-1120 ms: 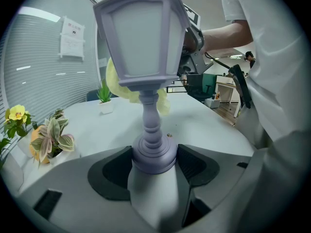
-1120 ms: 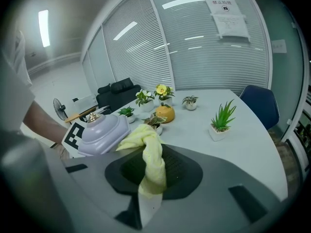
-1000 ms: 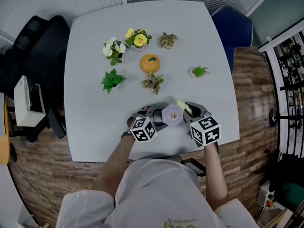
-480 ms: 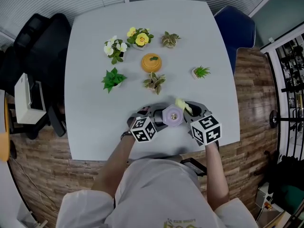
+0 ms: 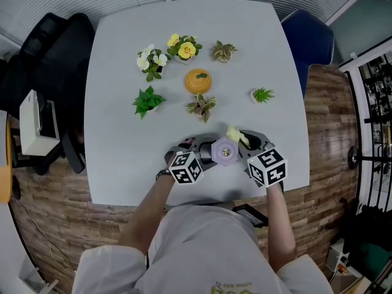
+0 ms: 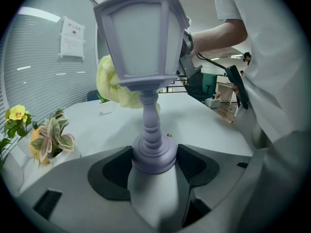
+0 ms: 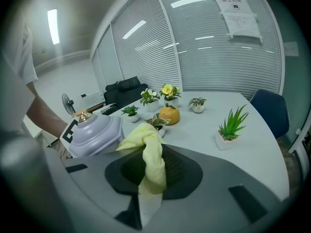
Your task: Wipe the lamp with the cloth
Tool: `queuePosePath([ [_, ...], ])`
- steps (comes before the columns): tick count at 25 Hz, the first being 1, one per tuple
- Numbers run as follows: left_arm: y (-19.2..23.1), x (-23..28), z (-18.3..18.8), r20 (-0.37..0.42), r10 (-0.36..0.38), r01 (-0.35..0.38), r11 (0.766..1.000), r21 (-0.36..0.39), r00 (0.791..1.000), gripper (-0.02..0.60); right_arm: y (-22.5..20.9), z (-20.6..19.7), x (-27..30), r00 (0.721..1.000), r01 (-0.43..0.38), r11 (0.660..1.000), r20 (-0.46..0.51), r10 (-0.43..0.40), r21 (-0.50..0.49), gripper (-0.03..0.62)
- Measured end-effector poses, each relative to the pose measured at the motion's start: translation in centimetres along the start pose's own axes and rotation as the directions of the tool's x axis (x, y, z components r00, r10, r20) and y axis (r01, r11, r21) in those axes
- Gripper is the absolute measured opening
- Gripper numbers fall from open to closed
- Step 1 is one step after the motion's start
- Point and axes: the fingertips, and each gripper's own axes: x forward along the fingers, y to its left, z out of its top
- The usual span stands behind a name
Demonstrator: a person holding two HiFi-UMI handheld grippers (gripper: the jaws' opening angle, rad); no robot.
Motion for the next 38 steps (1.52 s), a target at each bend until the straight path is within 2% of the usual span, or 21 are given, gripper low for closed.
queuePosePath([
  [4,0.1,0.0,0.0,0.002,-0.001,0.001,1.000,-0.001,1.000,0.304,0.1,0.4,0.2,1.000,-0.018,1.000,0.010,0.018,-0.024,0.071],
  [11,0.1,0.0,0.0,0.001,-0.001,0.001,1.000,0.001,1.000,0.304,0.4,0.7,0.8,0.998,-0.053,0.991,0.013,0.055,-0.121,0.071],
  [26,0.1,0.0,0.1,0.003,-0.004,0.004,1.000,-0.002,1.000,0.304,1.1,1.3,1.8,0.991,-0.132,0.968,0.000,0.135,-0.214,0.071],
  [38,0.1,0.0,0.0,0.002,-0.003,0.003,1.000,0.001,1.000,0.304,1.7,1.3,2.7,0.972,-0.231,0.917,-0.044,0.229,-0.325,0.071],
])
